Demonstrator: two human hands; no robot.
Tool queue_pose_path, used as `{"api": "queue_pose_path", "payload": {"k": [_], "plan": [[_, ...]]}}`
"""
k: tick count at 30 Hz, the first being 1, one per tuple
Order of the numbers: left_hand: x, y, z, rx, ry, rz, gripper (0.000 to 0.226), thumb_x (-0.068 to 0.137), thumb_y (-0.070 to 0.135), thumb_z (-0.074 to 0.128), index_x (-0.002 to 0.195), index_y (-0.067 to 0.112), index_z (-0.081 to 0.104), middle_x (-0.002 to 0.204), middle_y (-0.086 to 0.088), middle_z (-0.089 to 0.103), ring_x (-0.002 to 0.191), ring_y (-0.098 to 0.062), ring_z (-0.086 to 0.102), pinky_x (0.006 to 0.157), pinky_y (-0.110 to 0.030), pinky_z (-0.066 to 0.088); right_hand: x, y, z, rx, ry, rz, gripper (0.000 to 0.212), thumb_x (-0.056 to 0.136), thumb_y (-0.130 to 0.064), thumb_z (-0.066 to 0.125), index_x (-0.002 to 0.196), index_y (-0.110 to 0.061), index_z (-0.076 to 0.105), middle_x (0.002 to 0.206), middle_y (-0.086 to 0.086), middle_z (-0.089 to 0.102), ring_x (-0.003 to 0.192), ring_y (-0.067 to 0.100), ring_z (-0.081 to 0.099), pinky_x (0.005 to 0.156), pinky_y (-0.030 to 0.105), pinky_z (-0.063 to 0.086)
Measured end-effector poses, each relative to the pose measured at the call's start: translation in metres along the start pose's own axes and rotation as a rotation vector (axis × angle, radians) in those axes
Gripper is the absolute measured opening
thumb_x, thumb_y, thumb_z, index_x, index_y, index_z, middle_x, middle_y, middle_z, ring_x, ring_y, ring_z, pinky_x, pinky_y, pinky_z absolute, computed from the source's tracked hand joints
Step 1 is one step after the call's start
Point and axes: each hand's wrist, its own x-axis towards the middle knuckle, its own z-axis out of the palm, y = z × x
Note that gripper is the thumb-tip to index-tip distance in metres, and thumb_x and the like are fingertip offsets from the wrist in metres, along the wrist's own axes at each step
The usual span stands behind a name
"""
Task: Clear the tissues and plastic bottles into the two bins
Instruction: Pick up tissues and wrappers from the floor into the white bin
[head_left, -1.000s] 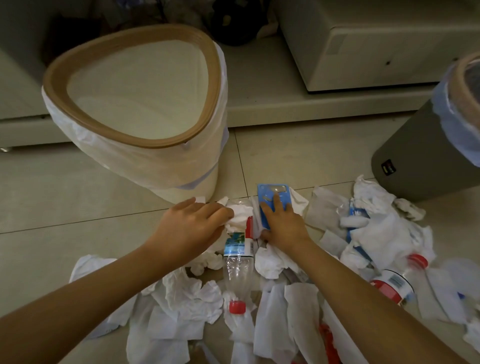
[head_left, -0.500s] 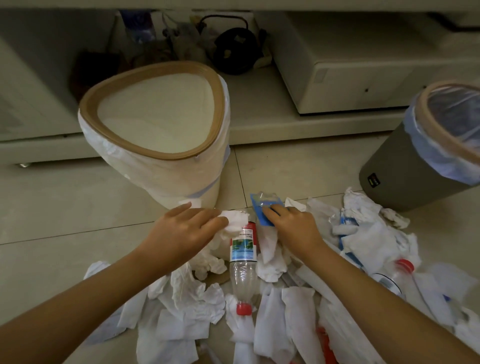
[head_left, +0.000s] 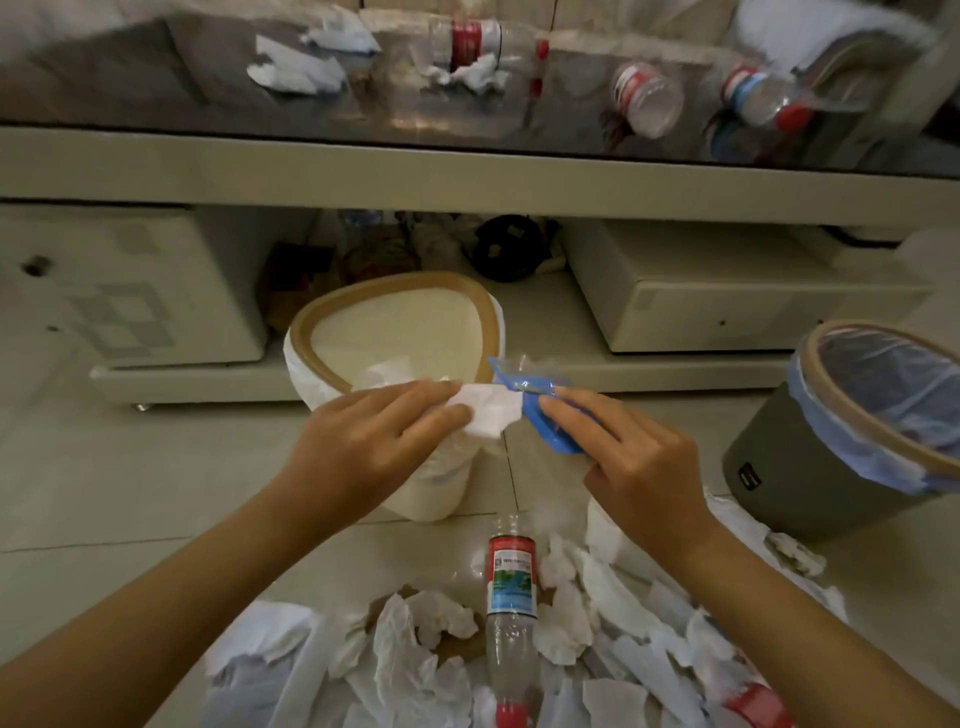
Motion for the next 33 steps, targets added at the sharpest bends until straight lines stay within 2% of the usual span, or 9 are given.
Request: {"api": "queue_pose_path", "payload": {"k": [4, 10, 14, 18, 20, 24, 26, 28, 33], "plan": [[0.022, -0.036, -0.008, 0.06, 0.064, -0.016, 0.026, 0.088, 0.022, 0.061, 0.112, 0.012, 0.064, 0.112, -0.013, 0.069, 0.091, -0.025, 0.07, 0.067, -0.033, 0.056, 0.042, -0.004, -0.006, -0.014, 0.084, -0.039, 0.037, 0.088, 0.005, 0.041, 0.107, -0.008, 0.07, 0.111, 0.011, 0.069, 0.089, 0.027, 0.069, 0.06, 0.035, 0.058], [0.048, -0.085, 0.01, 0.127, 0.128, -0.054, 0.014, 0.092, 0.018, 0.056, 0.105, 0.015, 0.062, 0.109, -0.005, 0.07, 0.086, -0.021, 0.07, 0.051, -0.032, 0.054, 0.093, -0.013, 0.008, -0.046, 0.137, -0.035, 0.048, 0.099, -0.006, 0.024, 0.102, -0.006, 0.072, 0.108, 0.013, 0.07, 0.089, 0.031, 0.069, 0.06, 0.037, 0.059], [0.053, -0.103, 0.034, 0.146, 0.018, -0.214, 0.019, 0.081, 0.011, 0.068, 0.1, 0.015, 0.064, 0.101, -0.005, 0.071, 0.082, -0.022, 0.07, 0.049, -0.027, 0.051, 0.12, -0.014, 0.028, -0.047, 0.107, 0.03, 0.036, 0.085, -0.004, 0.039, 0.099, -0.008, 0.072, 0.106, 0.011, 0.07, 0.084, 0.03, 0.069, 0.052, 0.038, 0.057], [0.035, -0.103, 0.058, 0.156, -0.327, -0.389, 0.031, 0.082, 0.021, 0.066, 0.113, 0.024, 0.067, 0.118, 0.001, 0.067, 0.126, -0.021, 0.052, 0.098, -0.041, 0.044, 0.135, -0.021, 0.048, -0.004, 0.074, 0.136, 0.037, 0.08, -0.003, 0.037, 0.093, -0.01, 0.071, 0.099, 0.005, 0.07, 0.067, 0.025, 0.066, 0.044, 0.031, 0.051], [0.021, -0.101, 0.059, 0.151, -0.374, -0.408, 0.034, 0.08, 0.024, 0.067, 0.114, 0.026, 0.067, 0.118, 0.004, 0.067, 0.128, -0.02, 0.049, 0.106, -0.044, 0.036, 0.143, -0.026, 0.059, 0.096, 0.056, 0.242, 0.034, 0.076, 0.001, 0.042, 0.093, -0.01, 0.069, 0.095, 0.003, 0.068, 0.062, 0.022, 0.062, 0.044, 0.026, 0.045], [0.004, -0.093, 0.052, 0.153, -0.292, -0.42, 0.035, 0.084, 0.028, 0.057, 0.118, 0.024, 0.065, 0.122, 0.002, 0.065, 0.124, -0.02, 0.053, 0.105, -0.047, 0.038, 0.152, -0.04, 0.09, 0.178, -0.056, 0.335, 0.036, 0.074, 0.008, 0.052, 0.102, -0.01, 0.067, 0.103, 0.004, 0.065, 0.08, 0.023, 0.062, 0.059, 0.02, 0.039], [-0.002, -0.088, 0.047, 0.143, -0.233, -0.429, 0.036, 0.087, 0.03, 0.045, 0.116, 0.022, 0.066, 0.119, 0.001, 0.066, 0.12, -0.019, 0.056, 0.104, -0.045, 0.04, 0.146, -0.043, 0.111, 0.144, -0.264, 0.327, 0.041, 0.082, 0.004, 0.053, 0.118, -0.012, 0.061, 0.123, 0.006, 0.059, 0.113, 0.027, 0.054, 0.09, 0.033, 0.046], [-0.008, -0.084, 0.042, 0.128, -0.206, -0.44, 0.037, 0.087, 0.031, 0.043, 0.113, 0.021, 0.067, 0.116, 0.002, 0.068, 0.116, -0.018, 0.058, 0.101, -0.043, 0.041, 0.133, -0.041, 0.12, 0.144, -0.487, 0.369, 0.049, 0.09, -0.008, 0.052, 0.137, -0.018, 0.047, 0.144, 0.004, 0.045, 0.136, 0.027, 0.033, 0.114, 0.036, 0.025], [-0.015, -0.07, 0.033, 0.036, -0.153, -0.447, 0.038, 0.09, 0.038, 0.049, 0.121, 0.02, 0.063, 0.117, 0.004, 0.067, 0.11, -0.014, 0.06, 0.093, -0.034, 0.043, 0.101, -0.039, 0.102, 0.106, -0.411, 0.29, 0.047, 0.083, -0.019, 0.062, 0.13, -0.02, 0.056, 0.135, 0.002, 0.055, 0.132, 0.025, 0.043, 0.106, 0.04, 0.033]]}}
